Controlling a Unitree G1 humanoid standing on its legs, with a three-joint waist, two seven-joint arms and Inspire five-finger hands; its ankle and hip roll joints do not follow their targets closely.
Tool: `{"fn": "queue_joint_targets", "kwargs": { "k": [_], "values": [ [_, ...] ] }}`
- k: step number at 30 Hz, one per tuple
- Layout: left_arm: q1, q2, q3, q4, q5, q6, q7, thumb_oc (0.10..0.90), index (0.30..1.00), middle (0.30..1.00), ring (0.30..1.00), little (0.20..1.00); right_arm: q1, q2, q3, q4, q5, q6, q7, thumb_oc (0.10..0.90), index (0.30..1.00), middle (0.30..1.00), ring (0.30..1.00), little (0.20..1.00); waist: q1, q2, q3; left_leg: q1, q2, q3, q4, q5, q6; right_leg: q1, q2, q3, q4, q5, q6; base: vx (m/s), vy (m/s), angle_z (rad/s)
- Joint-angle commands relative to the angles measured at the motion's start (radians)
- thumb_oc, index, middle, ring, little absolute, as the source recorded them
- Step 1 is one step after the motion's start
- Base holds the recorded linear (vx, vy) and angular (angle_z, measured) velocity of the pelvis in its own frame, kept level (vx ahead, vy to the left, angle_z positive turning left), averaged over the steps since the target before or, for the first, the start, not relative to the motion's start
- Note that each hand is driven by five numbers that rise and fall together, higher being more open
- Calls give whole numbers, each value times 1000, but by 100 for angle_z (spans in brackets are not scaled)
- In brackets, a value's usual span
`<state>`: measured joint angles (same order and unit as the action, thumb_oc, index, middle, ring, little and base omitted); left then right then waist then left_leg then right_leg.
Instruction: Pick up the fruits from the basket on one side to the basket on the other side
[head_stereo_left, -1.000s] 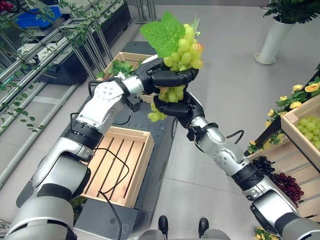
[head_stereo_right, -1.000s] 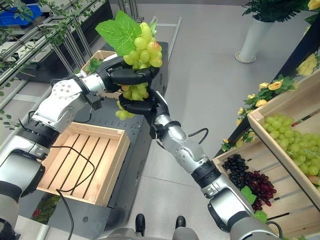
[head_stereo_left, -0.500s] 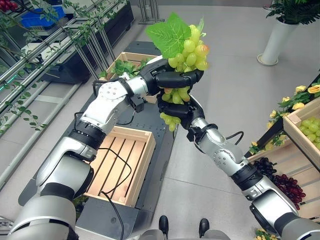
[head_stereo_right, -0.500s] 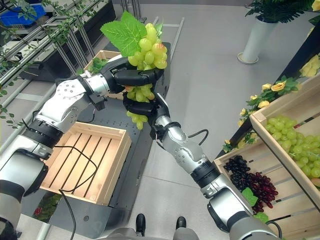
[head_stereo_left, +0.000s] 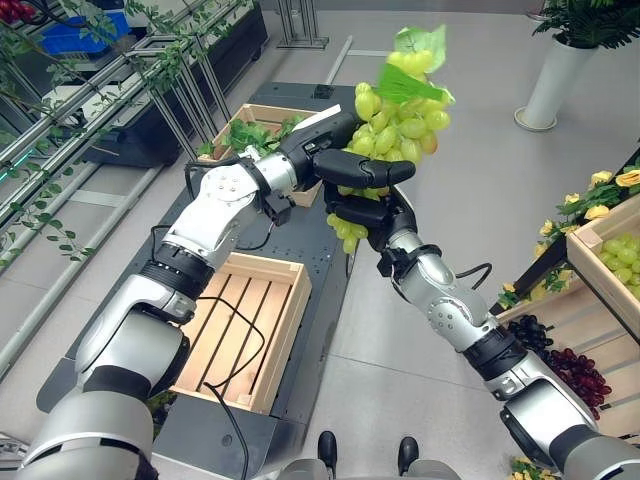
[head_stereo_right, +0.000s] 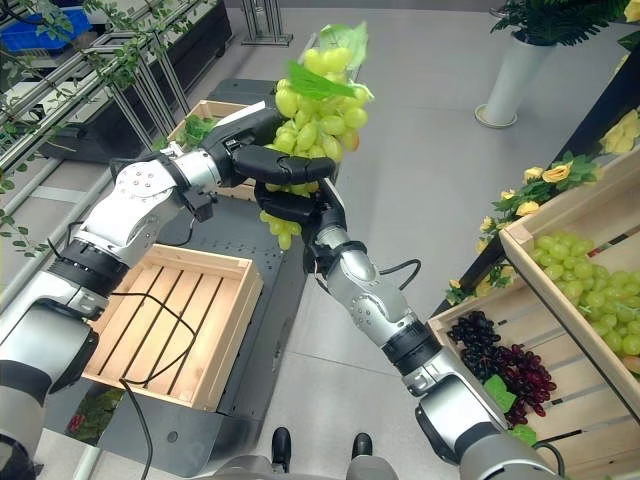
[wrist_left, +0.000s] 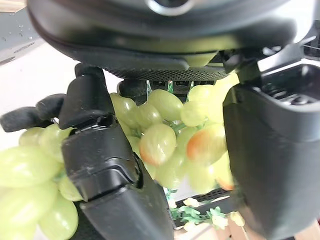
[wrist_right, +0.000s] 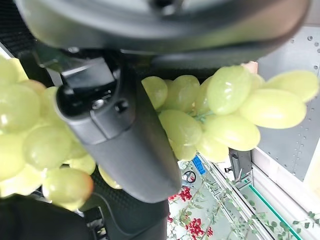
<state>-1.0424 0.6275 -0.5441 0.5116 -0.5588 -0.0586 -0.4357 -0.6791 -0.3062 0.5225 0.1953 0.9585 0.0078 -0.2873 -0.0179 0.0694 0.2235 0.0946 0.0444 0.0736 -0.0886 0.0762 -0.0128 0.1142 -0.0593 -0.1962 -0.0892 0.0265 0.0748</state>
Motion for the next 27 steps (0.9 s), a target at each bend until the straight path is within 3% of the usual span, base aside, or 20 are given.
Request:
{"fn": "queue_joint_targets", "kwargs": {
  "k": [1, 11, 19, 27],
  "values": [
    [11, -13, -11, 144, 10, -72, 64, 800, 900, 900, 900, 900, -181, 82, -129, -8, 3, -235, 11, 400, 300, 300, 300, 300, 2, -22, -212, 9, -32, -2, 1, -86, -10, 2, -16, 17, 2, -13, -19, 0, 0, 0],
    [-7, -4, 6, 179, 18, -140, 170, 800, 900, 900, 900, 900, -163, 72, -133, 3, 14, -233, 29, 400, 300, 300, 300, 300, -7, -26, -220, 13, -29, 12, 1, -87, -10, -2, -16, 27, 2, -10, -15, 3, 6, -5],
    [14, -9, 95, 213, 21, -222, 379, 800, 900, 900, 900, 900, -141, 87, -144, 15, 10, -220, 40, 400, 300, 300, 300, 300, -9, -28, -224, 16, -27, 13, 1, -90, -10, 0, -16, 30, 2, -13, -19, 0, 0, 0],
    [78, -16, 181, 210, -26, -264, 466, 800, 900, 900, 900, 900, -110, 90, -160, -16, -16, -202, 34, 400, 300, 300, 300, 300, -10, -35, -222, 17, -27, 9, 1, -91, -10, 0, -16, 32, 2, -15, -22, 2, -2, -1]
  ]
}}
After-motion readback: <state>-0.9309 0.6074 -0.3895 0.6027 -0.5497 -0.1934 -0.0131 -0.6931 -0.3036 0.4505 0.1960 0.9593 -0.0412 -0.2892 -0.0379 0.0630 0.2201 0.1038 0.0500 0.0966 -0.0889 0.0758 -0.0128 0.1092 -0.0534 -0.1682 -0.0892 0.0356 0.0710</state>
